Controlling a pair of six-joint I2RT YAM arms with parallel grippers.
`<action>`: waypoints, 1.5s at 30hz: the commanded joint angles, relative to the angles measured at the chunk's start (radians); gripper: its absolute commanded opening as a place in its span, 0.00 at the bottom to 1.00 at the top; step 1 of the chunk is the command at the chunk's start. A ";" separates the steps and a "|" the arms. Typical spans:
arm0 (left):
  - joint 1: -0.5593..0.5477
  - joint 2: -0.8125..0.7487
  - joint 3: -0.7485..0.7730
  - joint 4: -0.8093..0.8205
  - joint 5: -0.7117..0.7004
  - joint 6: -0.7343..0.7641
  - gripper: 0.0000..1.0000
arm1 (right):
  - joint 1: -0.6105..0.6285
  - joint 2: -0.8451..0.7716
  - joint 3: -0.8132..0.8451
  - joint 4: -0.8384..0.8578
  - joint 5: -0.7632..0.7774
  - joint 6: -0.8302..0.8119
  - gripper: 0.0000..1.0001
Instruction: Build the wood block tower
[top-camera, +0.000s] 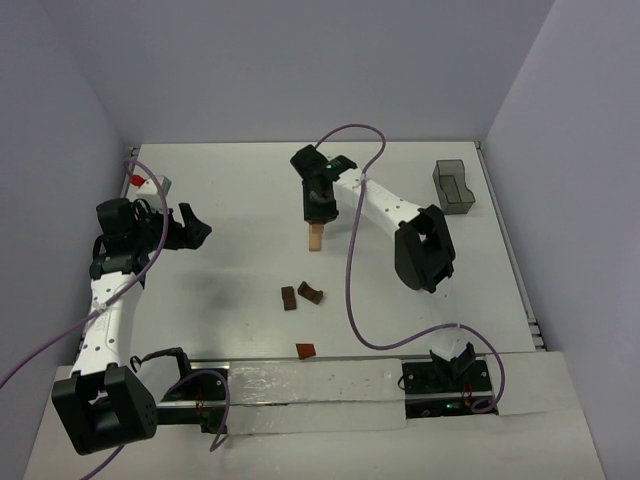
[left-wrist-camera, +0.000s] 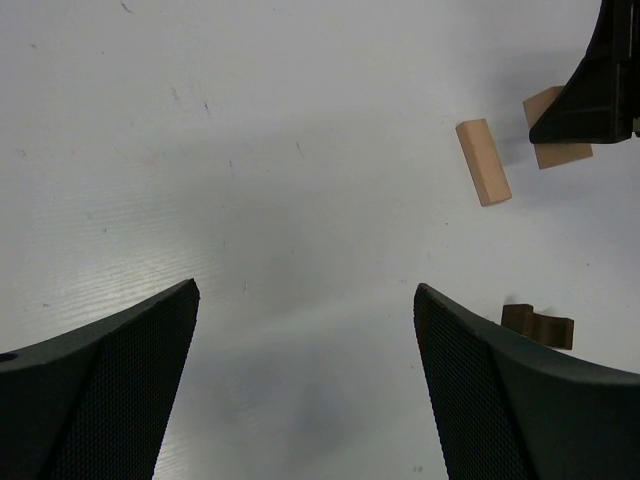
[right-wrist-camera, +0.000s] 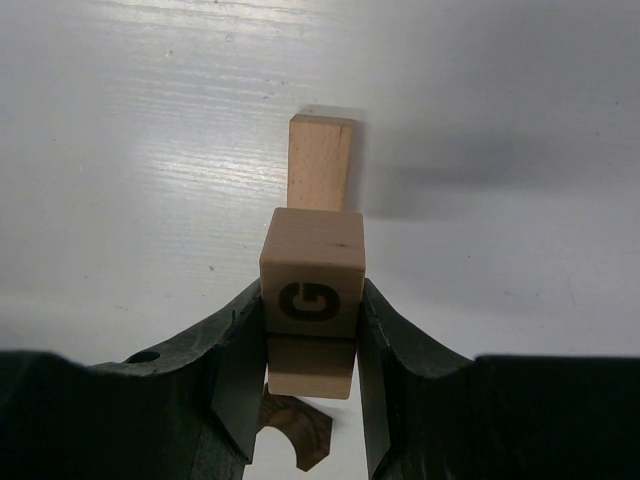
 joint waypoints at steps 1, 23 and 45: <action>0.005 0.005 0.005 0.054 -0.001 -0.013 0.94 | -0.007 0.030 0.033 0.003 -0.020 0.025 0.00; 0.005 0.013 0.006 0.054 -0.008 -0.012 0.95 | -0.008 0.128 0.080 0.002 -0.033 0.006 0.00; 0.005 0.015 0.006 0.054 -0.008 -0.010 0.95 | -0.021 0.164 0.090 0.003 -0.049 0.002 0.00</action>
